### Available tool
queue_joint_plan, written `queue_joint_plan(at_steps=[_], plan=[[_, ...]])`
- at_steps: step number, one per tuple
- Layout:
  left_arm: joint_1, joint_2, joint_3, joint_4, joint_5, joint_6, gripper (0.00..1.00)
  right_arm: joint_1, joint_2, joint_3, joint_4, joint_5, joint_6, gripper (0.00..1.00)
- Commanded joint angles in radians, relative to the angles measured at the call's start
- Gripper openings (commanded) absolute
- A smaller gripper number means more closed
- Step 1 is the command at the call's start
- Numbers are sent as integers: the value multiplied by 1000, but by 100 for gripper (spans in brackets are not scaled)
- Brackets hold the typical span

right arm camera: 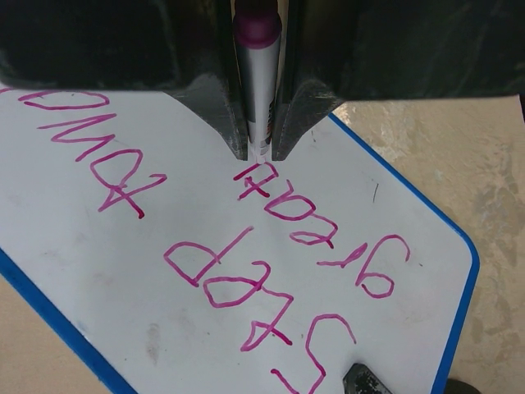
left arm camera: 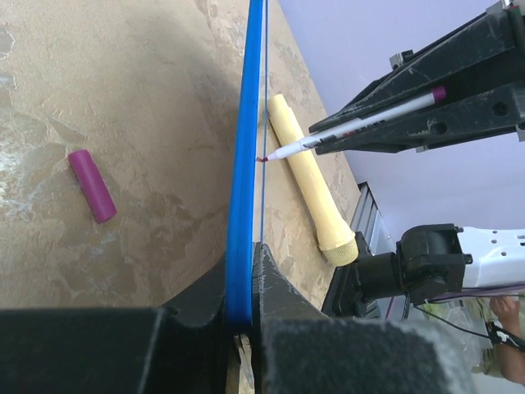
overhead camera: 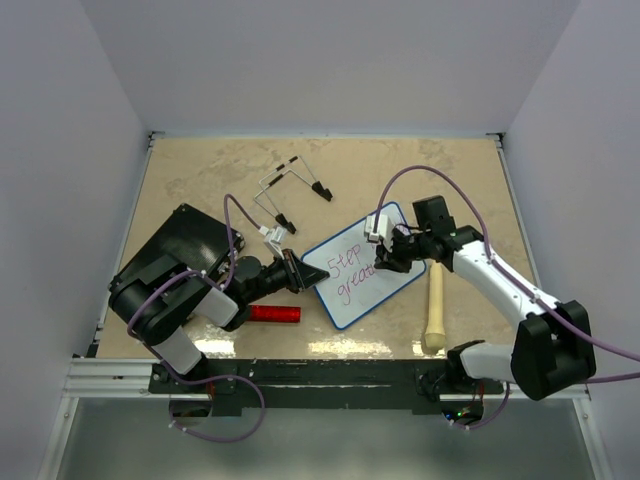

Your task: Write a sentence on the whiteboard

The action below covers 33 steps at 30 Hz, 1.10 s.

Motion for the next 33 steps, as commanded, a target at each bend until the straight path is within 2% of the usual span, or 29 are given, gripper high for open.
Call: queue_joint_plan(at_steps=[1, 4, 17, 25, 33], plan=[[-7, 7, -8, 66, 1, 38, 0, 2, 37, 31, -52, 29, -49, 0], [-7, 8, -6, 66, 1, 39, 0, 2, 43, 36, -60, 28, -49, 0], [-7, 25, 4, 71, 9, 36, 0, 2, -49, 28, 117, 38, 76, 0], [-7, 22, 3, 71, 9, 36, 0, 0, -43, 28, 106, 51, 77, 0], [-5, 23, 0, 71, 7, 38, 0, 2, -49, 36, 8, -1, 1, 0]])
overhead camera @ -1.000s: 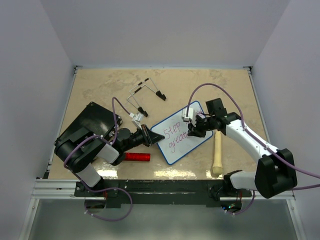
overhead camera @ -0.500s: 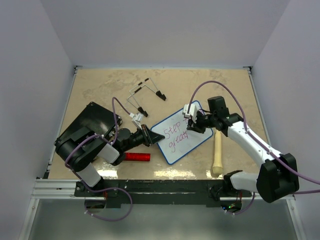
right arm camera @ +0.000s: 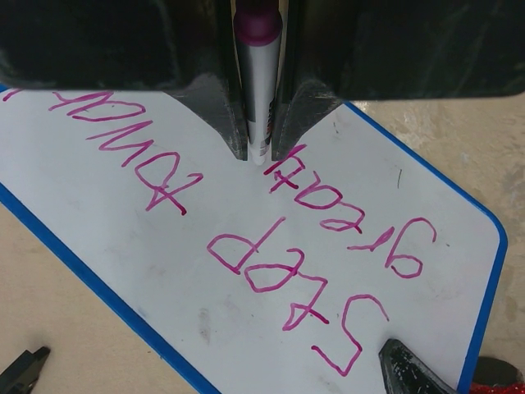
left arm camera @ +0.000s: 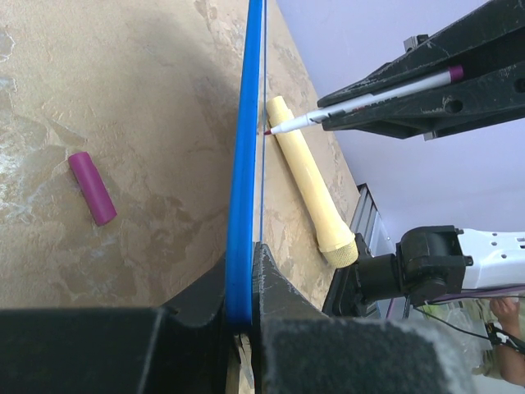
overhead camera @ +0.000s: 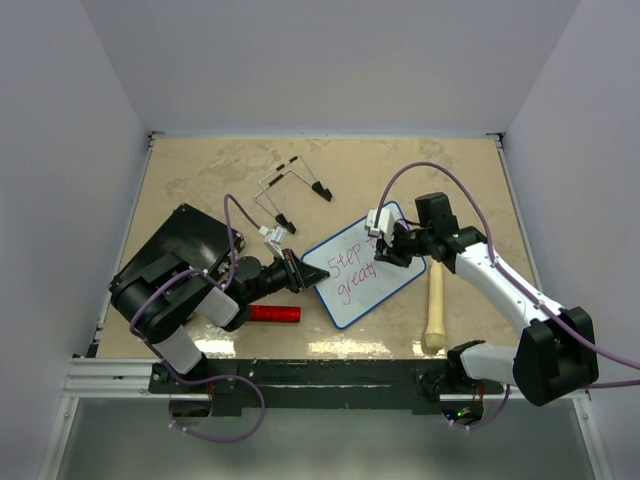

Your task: Write a sentence on the whiteboard

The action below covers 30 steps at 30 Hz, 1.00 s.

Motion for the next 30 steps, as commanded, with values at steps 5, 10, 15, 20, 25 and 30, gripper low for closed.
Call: queue_joint_plan(at_steps=[5, 10, 15, 20, 25, 30], plan=[[-7, 9, 2, 50, 10, 41, 0, 0, -3, 35, -64, -51, -64, 0], [-7, 15, 5, 51, 12, 39, 0, 0, 6, 36, -14, -42, -29, 0], [-7, 17, 5, 51, 13, 39, 0, 2, 11, 36, 12, -39, -9, 0], [-8, 19, 5, 54, 15, 38, 0, 4, 20, 36, 15, -43, -5, 0], [-8, 19, 4, 56, 15, 38, 0, 4, 24, 38, 12, -46, -4, 0], [-8, 17, 2, 57, 13, 39, 0, 4, 18, 30, 38, -4, 28, 0]])
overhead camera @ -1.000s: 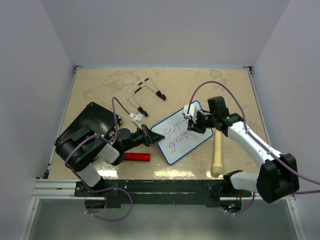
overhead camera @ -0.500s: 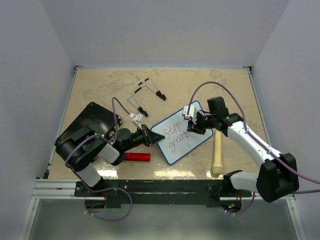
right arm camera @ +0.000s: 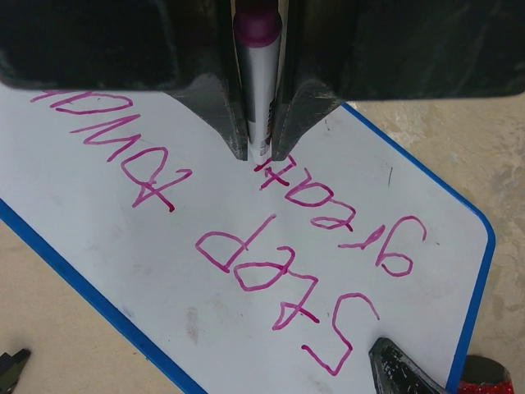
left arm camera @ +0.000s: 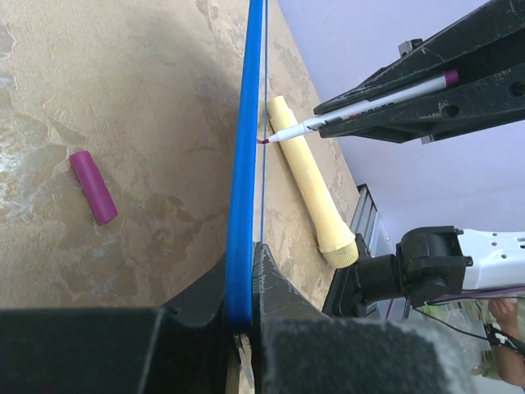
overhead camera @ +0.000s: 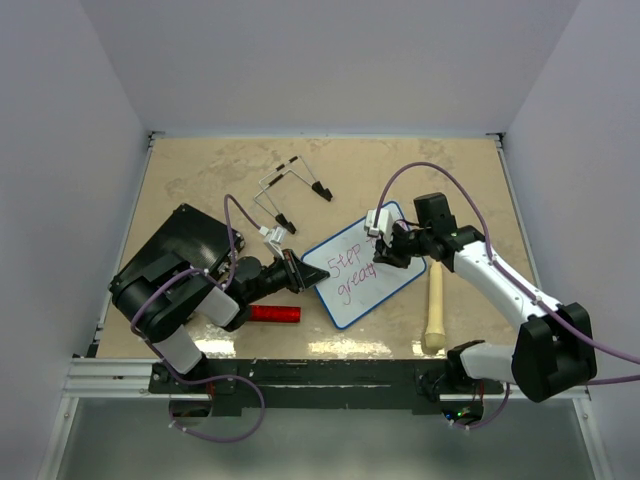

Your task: Write a sentence on the whiteboard

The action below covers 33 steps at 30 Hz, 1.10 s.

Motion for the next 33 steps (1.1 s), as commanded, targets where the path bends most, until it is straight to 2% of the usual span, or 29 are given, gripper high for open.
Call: queue_joint_plan(at_steps=[1, 11, 21, 25, 33], plan=[[-8, 9, 0, 52, 13, 42, 0, 5, -13, 29, 69, 29, 42, 0], [-7, 6, -4, 53, 12, 43, 0, -1, -38, 13, 104, 107, 89, 0], [-7, 8, -3, 50, 10, 43, 0, -1, 39, 44, -90, 23, -55, 0], [-8, 12, 2, 50, 10, 43, 0, -1, 59, 50, -118, 21, -79, 0], [-7, 14, 2, 49, 12, 43, 0, -15, -27, 48, -19, 21, 5, 0]])
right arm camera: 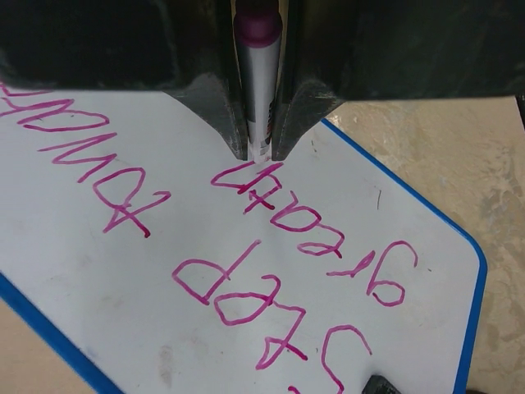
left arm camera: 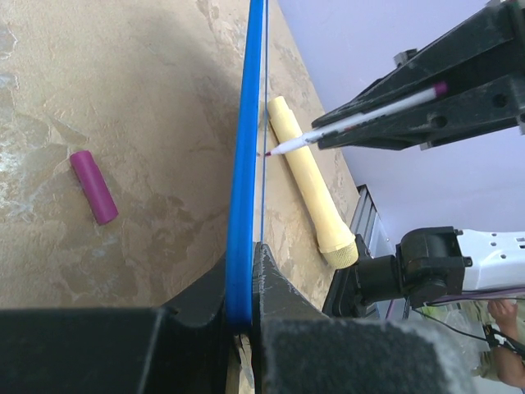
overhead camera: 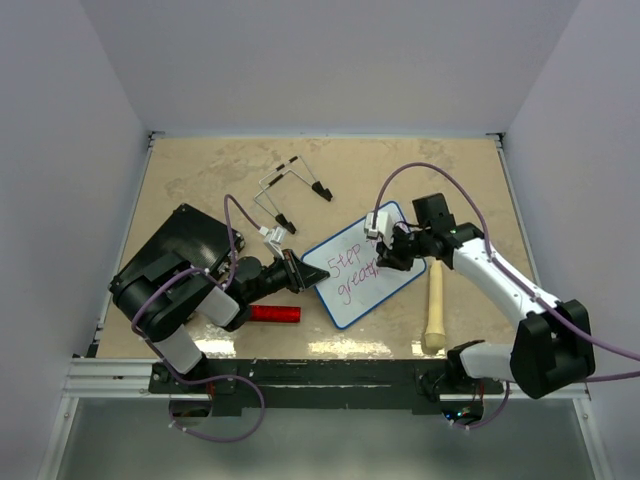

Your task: Write a sentence on the whiteboard

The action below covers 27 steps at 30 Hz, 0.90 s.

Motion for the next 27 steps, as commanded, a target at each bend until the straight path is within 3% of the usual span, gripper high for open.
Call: queue_joint_plan(at_steps=[1, 27], plan=[[-7, 9, 2, 46, 13, 46, 0, -24, -71, 23, 92, -7, 41, 0], [-7, 13, 0, 53, 16, 48, 0, -42, -8, 23, 117, 62, 74, 0]])
